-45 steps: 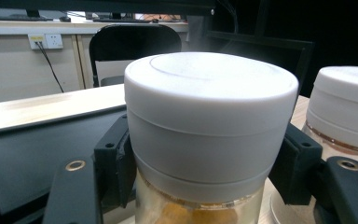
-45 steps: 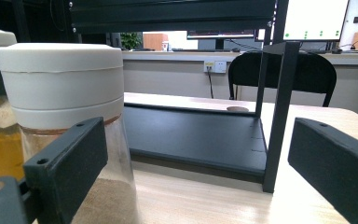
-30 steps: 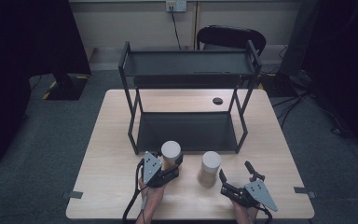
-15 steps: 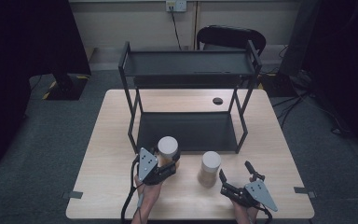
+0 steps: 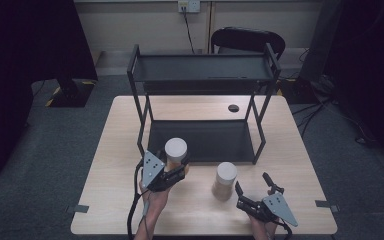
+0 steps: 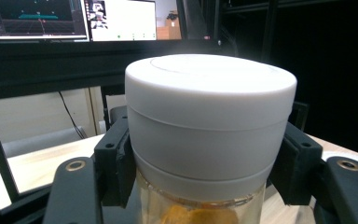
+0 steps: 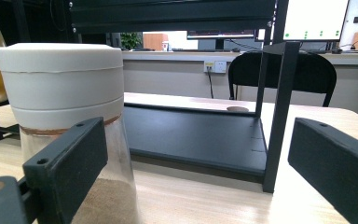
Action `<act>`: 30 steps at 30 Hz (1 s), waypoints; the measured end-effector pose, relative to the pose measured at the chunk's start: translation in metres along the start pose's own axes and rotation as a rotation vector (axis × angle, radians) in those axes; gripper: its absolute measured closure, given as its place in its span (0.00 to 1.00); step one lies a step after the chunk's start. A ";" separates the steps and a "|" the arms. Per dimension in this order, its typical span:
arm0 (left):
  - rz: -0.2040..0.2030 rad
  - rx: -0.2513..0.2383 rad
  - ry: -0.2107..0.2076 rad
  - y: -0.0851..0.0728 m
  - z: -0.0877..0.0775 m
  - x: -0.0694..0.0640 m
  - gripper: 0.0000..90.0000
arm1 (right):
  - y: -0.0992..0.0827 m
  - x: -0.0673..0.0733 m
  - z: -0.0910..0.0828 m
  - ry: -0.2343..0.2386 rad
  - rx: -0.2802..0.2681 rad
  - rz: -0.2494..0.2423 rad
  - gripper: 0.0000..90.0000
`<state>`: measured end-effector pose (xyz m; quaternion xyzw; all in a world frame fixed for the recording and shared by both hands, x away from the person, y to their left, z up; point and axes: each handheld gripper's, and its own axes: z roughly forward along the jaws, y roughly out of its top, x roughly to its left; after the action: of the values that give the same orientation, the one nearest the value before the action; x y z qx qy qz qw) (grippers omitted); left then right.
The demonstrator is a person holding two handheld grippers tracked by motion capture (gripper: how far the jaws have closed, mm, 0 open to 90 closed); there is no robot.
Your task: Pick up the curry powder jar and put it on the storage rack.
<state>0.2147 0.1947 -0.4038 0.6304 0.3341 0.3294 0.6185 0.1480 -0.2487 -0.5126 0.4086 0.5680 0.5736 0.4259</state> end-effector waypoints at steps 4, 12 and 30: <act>0.007 -0.007 0.004 0.007 0.000 0.002 0.38 | 0.000 0.000 0.000 0.000 0.000 0.000 0.04; 0.024 -0.021 0.004 0.020 0.002 0.005 0.38 | 0.000 0.000 0.000 0.000 0.000 0.000 0.04; 0.035 -0.054 -0.029 0.052 0.012 0.014 0.38 | 0.000 0.000 0.000 0.001 0.000 0.000 0.04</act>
<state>0.2334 0.1989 -0.3519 0.6239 0.3053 0.3398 0.6341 0.1477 -0.2489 -0.5127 0.4082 0.5682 0.5740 0.4255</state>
